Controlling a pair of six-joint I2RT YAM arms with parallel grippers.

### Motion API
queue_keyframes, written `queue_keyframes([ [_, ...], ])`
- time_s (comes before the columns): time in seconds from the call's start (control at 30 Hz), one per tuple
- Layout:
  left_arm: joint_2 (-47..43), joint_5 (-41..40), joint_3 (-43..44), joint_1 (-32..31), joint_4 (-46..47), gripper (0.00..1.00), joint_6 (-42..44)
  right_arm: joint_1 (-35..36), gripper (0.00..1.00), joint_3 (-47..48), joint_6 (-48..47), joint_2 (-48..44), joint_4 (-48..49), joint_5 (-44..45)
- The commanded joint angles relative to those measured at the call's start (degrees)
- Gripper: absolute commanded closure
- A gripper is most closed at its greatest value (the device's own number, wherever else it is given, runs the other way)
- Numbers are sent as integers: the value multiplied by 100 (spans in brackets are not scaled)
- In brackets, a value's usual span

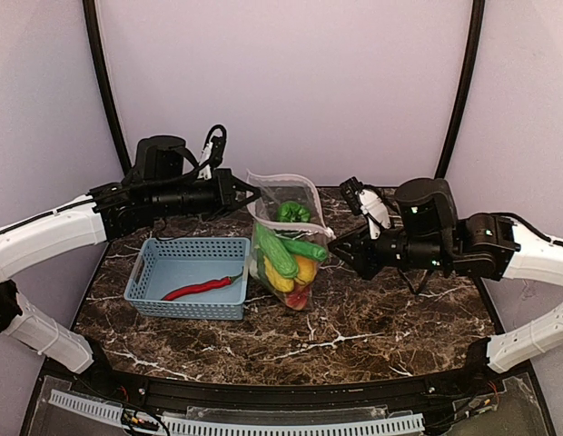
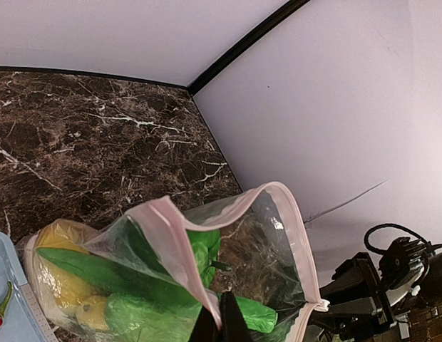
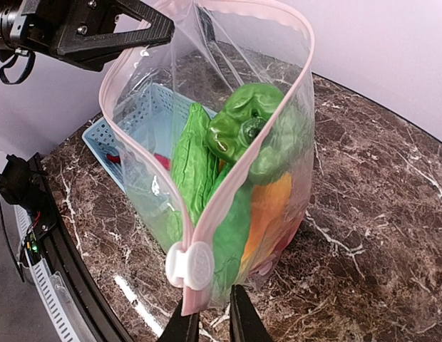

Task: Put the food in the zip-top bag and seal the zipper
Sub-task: Hold the zipper food storage bag at the center of the board.

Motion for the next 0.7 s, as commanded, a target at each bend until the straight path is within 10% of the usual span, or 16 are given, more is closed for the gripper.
queue_keyframes([
  [0.0, -277, -29, -30, 42, 198, 99, 8, 26, 87, 4, -78, 61, 301, 83],
  [0.67, -264, -26, -12, 44, 138, 99, 28, 27, 93, 32, -160, 79, 418, 32],
])
